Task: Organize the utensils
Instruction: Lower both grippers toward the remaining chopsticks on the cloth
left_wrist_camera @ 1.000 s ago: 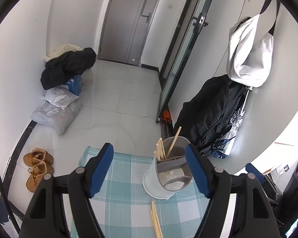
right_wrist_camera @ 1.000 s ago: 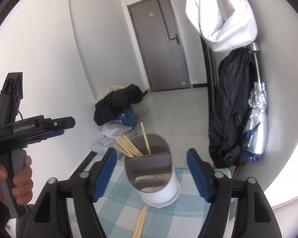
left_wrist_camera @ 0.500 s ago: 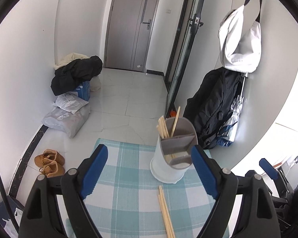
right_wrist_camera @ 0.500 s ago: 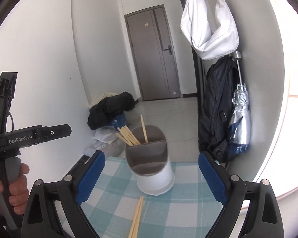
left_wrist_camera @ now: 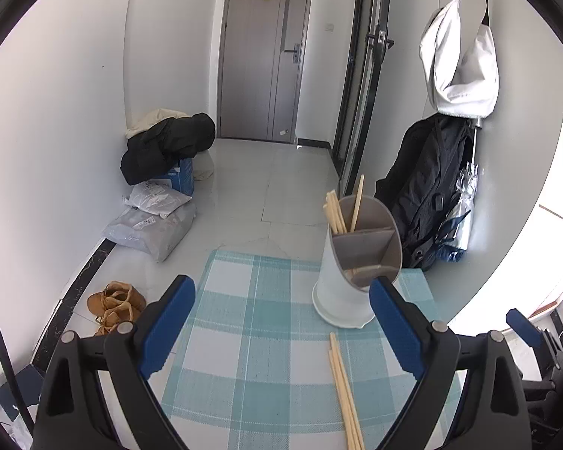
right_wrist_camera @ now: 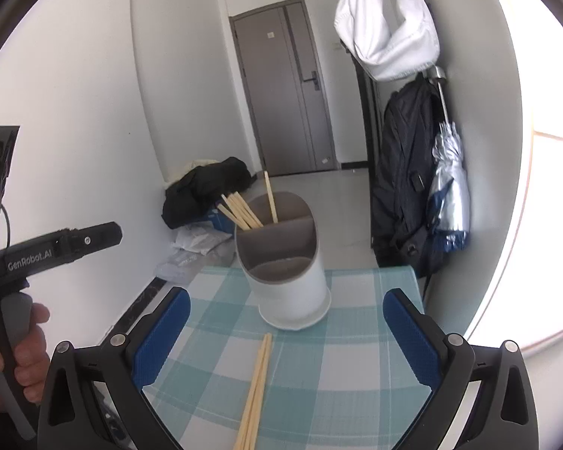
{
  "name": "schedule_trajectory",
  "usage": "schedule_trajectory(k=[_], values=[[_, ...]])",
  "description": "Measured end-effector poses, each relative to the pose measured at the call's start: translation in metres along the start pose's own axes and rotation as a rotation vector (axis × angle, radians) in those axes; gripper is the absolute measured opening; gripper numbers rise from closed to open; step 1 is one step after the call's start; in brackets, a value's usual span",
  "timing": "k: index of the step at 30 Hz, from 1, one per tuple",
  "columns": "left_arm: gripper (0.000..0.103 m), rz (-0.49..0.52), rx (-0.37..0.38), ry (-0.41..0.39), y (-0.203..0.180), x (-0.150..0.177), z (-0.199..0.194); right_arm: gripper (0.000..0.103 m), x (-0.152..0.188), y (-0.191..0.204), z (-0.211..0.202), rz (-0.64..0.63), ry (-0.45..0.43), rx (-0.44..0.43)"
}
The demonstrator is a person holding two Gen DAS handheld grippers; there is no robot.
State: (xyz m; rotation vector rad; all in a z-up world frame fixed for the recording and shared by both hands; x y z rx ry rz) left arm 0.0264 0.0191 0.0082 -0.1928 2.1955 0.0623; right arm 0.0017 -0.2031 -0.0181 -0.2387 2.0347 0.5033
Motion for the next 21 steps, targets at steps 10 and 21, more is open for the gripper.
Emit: schedule_trajectory(k=[10, 21], values=[[0.091, -0.014, -0.045, 0.043, 0.004, 0.027, 0.015, 0.103, 0.029, -0.011, 0.017, 0.056, 0.128, 0.065], [0.091, -0.037, -0.060, 0.135, 0.019, 0.042, 0.040, 0.102, 0.059, -0.007, 0.049, -0.004, 0.319, 0.107]])
Point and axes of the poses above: each gripper's, at about its wrist camera, not at the fingertips, and z roughly the way its jaws point, y to its left, x to its underside, the point moved 3 cm from there along z, roughly the way its jaws point, and after that the axes turned 9 degrees about -x, right-handed, at the moved point
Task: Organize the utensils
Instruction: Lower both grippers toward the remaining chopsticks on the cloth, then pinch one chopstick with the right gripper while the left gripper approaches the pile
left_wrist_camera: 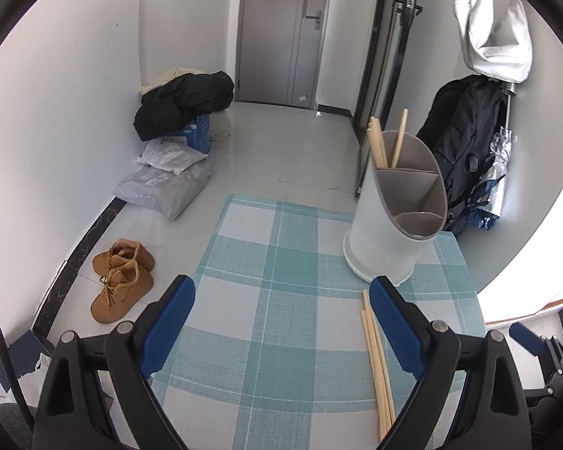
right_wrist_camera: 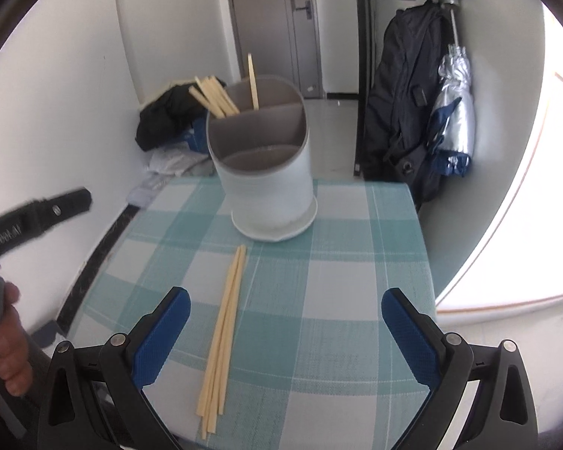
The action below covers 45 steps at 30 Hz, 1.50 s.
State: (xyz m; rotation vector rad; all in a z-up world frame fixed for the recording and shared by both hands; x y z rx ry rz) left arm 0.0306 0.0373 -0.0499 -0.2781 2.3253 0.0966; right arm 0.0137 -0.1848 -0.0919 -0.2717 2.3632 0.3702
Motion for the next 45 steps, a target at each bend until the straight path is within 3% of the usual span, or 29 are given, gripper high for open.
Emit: schedule_trajectory(k=[9, 18, 25, 27, 29, 34, 37, 43, 45], values=[[0.091, -0.009, -0.060, 0.048, 0.019, -0.006, 0.013, 0.096, 0.006, 0.000, 0.050, -0.063, 0.201, 0.021], [0.091, -0.080, -0.055, 0.118, 0.043, -0.007, 0.028, 0.068, 0.016, 0.016, 0.100, -0.156, 0.369, 0.024], [0.091, -0.123, -0.042, 0.156, 0.052, -0.008, 0.034, 0.061, 0.022, 0.030, 0.109, -0.209, 0.404, -0.012], [0.091, -0.125, -0.036, 0.162, 0.052, -0.008, 0.035, 0.057, 0.021, 0.034, 0.109, -0.211, 0.414, -0.010], [0.091, -0.128, -0.033, 0.168, 0.052, -0.007, 0.035, 0.045, 0.020, 0.036, 0.108, -0.205, 0.427, -0.026], [0.091, -0.133, -0.021, 0.170, 0.054, -0.008, 0.035, 0.035, 0.026, 0.036, 0.107, -0.227, 0.472, -0.019], [0.091, -0.146, -0.015, 0.183, 0.056, -0.007, 0.035, 0.035, 0.031, 0.037, 0.102, -0.244, 0.479, -0.015], [0.091, -0.150, -0.009, 0.196, 0.057, -0.007, 0.036, 0.007, 0.043, 0.043, 0.090, -0.270, 0.507, -0.053], [0.091, -0.151, -0.007, 0.200, 0.058, -0.007, 0.036, 0.006, 0.050, 0.047, 0.084, -0.299, 0.516, -0.051]])
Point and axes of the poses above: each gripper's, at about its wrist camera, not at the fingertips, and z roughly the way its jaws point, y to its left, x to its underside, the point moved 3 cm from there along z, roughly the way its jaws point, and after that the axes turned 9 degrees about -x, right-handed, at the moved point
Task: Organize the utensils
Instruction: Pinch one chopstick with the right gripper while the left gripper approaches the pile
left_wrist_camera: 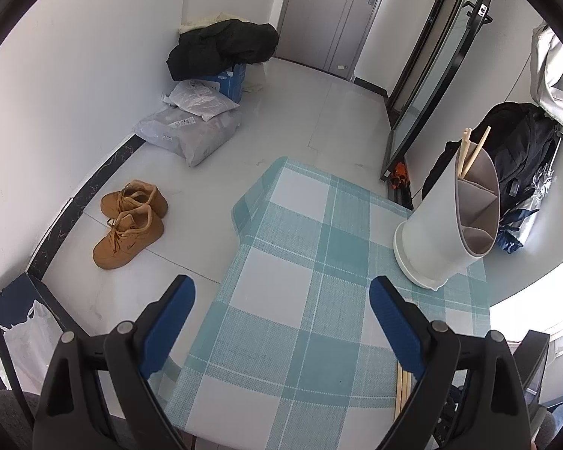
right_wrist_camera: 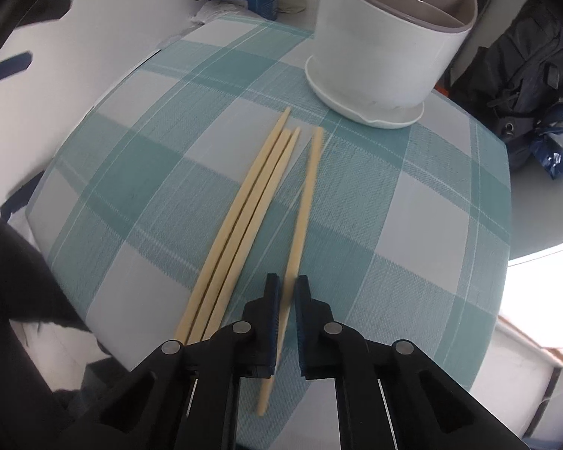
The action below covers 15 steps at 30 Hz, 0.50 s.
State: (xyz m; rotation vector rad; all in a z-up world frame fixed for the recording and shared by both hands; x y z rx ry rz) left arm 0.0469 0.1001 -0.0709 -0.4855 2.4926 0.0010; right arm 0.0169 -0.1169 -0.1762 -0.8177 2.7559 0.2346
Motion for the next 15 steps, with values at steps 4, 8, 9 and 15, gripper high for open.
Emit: schedule_trajectory(k=[4, 8, 9, 15], values=[[0.091, -0.007, 0.006, 0.011, 0.002, 0.000, 0.001, 0.007, 0.011, 0.009, -0.002, -0.012, 0.034, -0.019], [0.091, -0.022, 0.014, 0.027, 0.005, -0.001, 0.004, 0.013, 0.006, 0.004, 0.000, -0.009, 0.048, -0.032], [0.091, -0.024, 0.013, 0.030, 0.006, -0.001, 0.005, 0.015, 0.000, 0.003, 0.001, -0.015, 0.043, -0.017], [0.091, -0.026, -0.007, 0.046, 0.010, -0.001, 0.011, 0.017, -0.040, -0.006, 0.013, -0.015, 0.015, -0.023]])
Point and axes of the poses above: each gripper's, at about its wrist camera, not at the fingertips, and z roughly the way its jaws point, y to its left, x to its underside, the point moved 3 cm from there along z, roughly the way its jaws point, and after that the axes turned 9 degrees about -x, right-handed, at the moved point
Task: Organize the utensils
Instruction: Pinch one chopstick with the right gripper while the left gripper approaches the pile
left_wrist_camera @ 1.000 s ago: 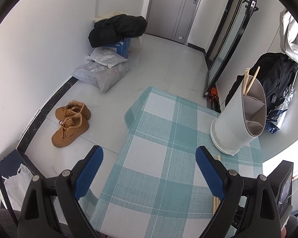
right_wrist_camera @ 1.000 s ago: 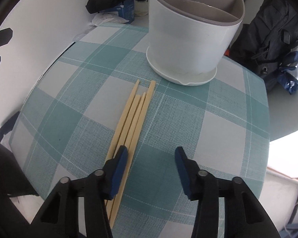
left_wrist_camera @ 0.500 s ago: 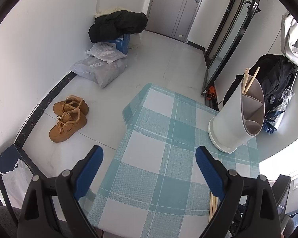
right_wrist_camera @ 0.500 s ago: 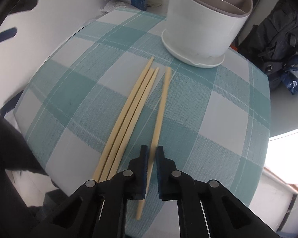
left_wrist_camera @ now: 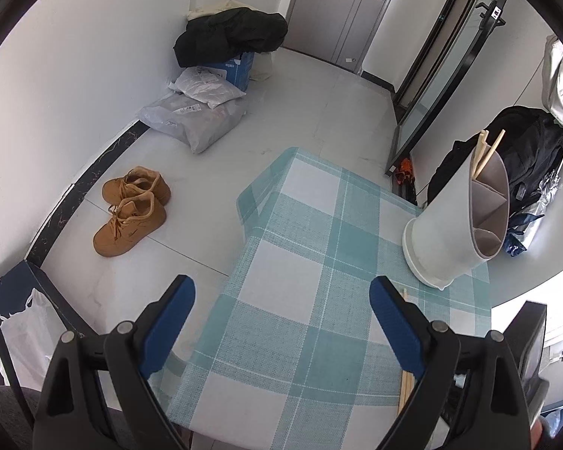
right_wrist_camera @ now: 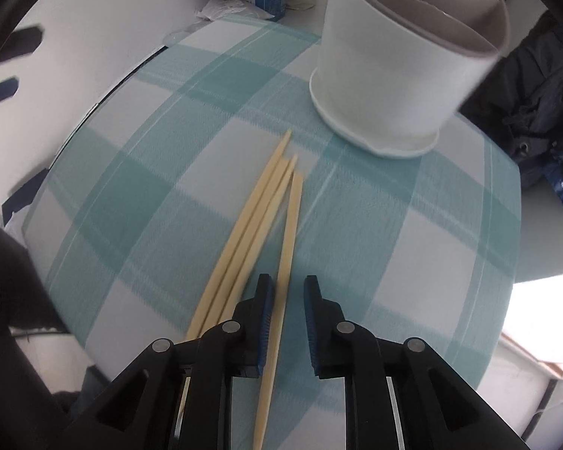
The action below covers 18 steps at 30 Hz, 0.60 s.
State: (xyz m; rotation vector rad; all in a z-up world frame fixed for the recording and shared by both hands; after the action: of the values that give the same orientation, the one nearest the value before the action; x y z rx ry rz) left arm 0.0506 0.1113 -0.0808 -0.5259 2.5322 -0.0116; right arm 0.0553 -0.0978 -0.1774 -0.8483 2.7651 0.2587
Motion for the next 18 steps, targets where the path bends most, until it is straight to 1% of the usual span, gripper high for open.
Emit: schedule_trajectory(k=[3, 6, 7, 8, 11, 13, 14, 15, 18], values=[[0.091, 0.012, -0.021, 0.012, 0.002, 0.000, 0.006, 0.017, -0.025, -0.001, 0.008, -0.014, -0.017, -0.007], [0.091, 0.025, -0.042, 0.023, 0.004, 0.002, 0.012, 0.014, -0.043, -0.003, 0.013, -0.006, -0.041, -0.038], [0.091, 0.030, -0.047, 0.030, 0.004, 0.004, 0.013, 0.012, -0.048, -0.005, 0.014, 0.008, -0.053, -0.053], [0.091, 0.034, -0.051, 0.039, 0.004, 0.005, 0.016, 0.006, -0.054, -0.004, 0.012, 0.019, -0.060, -0.063], [0.091, 0.058, -0.064, 0.066, -0.001, 0.012, 0.023, 0.006, -0.056, -0.010, 0.010, 0.069, -0.104, -0.109], [0.091, 0.097, -0.066, 0.078, -0.009, 0.018, 0.027, 0.006, -0.053, -0.019, -0.001, 0.123, -0.166, -0.140], [0.091, 0.121, -0.063, 0.081, -0.014, 0.021, 0.026, 0.006, -0.049, -0.033, -0.004, 0.140, -0.192, -0.155], [0.091, 0.149, -0.056, 0.092, -0.022, 0.027, 0.028, 0.006, -0.046, -0.039, -0.016, 0.170, -0.242, -0.181], [0.091, 0.196, 0.002, 0.146, -0.040, 0.041, 0.031, 0.006, -0.034, -0.056, -0.040, 0.238, -0.353, -0.239]])
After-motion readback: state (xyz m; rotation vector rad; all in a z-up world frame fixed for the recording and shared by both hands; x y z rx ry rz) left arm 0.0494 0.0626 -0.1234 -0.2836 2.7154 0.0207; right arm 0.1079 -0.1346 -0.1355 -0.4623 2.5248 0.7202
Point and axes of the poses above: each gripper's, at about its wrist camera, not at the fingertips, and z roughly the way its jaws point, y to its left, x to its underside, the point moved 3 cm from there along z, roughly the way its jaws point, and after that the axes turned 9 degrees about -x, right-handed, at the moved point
